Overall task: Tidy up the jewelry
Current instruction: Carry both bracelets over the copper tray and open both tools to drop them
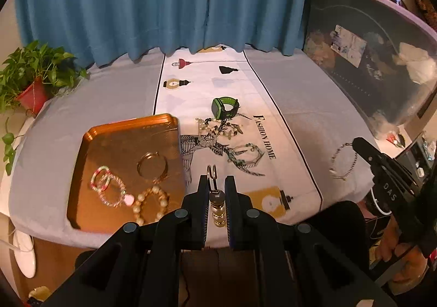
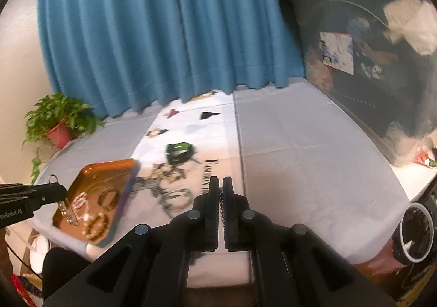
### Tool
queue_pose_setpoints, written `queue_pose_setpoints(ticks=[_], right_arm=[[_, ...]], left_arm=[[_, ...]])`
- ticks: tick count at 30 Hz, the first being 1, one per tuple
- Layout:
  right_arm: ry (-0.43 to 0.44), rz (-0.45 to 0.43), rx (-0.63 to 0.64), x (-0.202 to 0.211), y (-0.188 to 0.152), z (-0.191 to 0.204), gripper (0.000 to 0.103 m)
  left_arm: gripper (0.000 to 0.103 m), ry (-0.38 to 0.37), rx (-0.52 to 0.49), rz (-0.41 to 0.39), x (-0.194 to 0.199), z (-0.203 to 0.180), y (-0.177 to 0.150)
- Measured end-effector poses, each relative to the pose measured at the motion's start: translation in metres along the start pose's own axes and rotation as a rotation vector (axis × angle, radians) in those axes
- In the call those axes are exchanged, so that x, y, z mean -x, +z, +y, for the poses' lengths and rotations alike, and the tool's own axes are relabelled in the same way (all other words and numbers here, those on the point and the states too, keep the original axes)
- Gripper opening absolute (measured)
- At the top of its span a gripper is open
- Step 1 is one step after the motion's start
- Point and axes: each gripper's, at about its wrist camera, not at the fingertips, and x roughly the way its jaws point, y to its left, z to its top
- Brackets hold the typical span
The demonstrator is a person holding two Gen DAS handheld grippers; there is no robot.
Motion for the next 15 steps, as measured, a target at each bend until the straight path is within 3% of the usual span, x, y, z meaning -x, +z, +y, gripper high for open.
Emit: queue_pose_setpoints(ticks=[7, 15], right_arm=[[0.046, 0.005, 0.062, 0.025, -0.006, 0.037, 0.003], [0.08, 0.028, 0.127, 0.03, -0.014, 0.072, 0.003]], left_arm=[[0.009, -0.025, 0.02, -0.023, 0.035, 0.015, -0.026], [0.009, -0.047, 0.054, -0.009, 0.045, 0.036, -0.045]])
